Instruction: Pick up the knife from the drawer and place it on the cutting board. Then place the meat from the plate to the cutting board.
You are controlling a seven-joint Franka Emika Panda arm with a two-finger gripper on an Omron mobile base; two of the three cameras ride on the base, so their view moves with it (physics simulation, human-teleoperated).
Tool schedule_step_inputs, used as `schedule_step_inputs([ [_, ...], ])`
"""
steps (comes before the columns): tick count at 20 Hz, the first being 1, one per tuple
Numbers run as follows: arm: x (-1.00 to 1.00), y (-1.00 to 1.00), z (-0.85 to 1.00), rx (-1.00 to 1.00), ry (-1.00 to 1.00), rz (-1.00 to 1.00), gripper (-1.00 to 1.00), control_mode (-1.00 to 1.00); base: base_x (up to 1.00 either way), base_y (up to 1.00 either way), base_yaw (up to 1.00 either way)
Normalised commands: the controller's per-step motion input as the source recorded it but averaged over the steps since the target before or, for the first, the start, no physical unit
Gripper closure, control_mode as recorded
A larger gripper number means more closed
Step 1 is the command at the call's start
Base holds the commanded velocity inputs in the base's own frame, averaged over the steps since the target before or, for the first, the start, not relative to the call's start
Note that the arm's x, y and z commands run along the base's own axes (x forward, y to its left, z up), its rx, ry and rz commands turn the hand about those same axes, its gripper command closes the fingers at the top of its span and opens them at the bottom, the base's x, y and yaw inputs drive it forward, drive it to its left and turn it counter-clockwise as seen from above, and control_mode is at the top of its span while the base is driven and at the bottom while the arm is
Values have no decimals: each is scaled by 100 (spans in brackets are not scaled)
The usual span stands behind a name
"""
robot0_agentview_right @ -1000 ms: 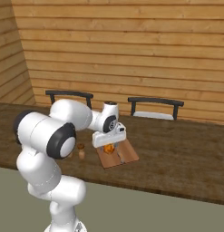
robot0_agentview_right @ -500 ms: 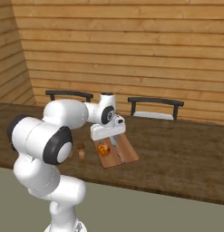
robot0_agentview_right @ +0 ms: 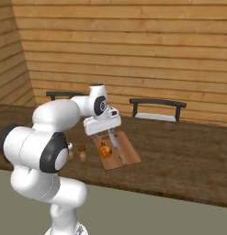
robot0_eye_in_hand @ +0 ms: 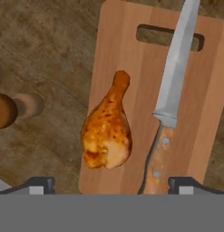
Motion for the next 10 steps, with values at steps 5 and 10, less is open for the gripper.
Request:
schedule_step_inputs([
  [5, -67, 72, 18, -6, -1, 0, -100, -100, 0, 0, 0],
  [10, -100, 63, 2, -1, -18, 0, -100, -100, 0, 0, 0],
])
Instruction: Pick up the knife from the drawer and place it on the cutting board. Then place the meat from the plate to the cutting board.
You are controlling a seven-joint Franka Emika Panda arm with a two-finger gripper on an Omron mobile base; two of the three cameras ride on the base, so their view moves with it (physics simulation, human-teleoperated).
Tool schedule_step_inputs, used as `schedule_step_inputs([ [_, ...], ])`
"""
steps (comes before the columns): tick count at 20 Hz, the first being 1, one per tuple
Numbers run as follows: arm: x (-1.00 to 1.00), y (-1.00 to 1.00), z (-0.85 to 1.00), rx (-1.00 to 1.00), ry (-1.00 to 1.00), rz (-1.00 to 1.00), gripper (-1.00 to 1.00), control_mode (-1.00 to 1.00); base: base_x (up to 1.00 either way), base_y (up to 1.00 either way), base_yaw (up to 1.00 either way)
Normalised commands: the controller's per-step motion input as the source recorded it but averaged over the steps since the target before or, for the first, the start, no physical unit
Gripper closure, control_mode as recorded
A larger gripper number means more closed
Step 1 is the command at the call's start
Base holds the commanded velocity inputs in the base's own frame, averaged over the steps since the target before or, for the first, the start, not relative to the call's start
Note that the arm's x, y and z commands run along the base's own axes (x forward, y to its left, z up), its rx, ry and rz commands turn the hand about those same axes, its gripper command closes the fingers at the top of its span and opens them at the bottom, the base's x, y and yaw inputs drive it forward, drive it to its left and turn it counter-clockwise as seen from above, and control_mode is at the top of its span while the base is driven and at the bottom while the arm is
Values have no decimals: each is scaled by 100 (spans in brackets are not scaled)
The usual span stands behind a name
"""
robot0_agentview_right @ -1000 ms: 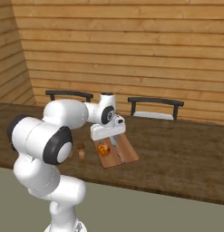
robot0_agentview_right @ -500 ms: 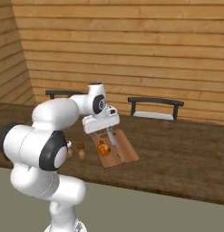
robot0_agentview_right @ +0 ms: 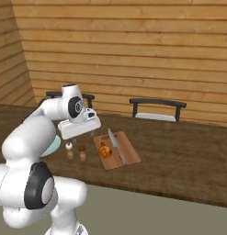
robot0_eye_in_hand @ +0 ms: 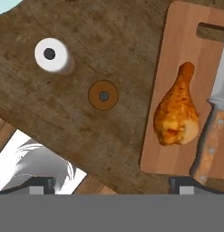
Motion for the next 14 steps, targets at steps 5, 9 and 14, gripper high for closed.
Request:
schedule_step_inputs([
  [5, -97, 44, 15, -3, -26, 0, -100, -100, 0, 0, 0],
  [9, -46, 54, 74, -15, -9, 0, -100, -100, 0, 0, 0],
  [14, -18, 73, 36, -21, -7, 0, -100, -100, 0, 0, 0],
])
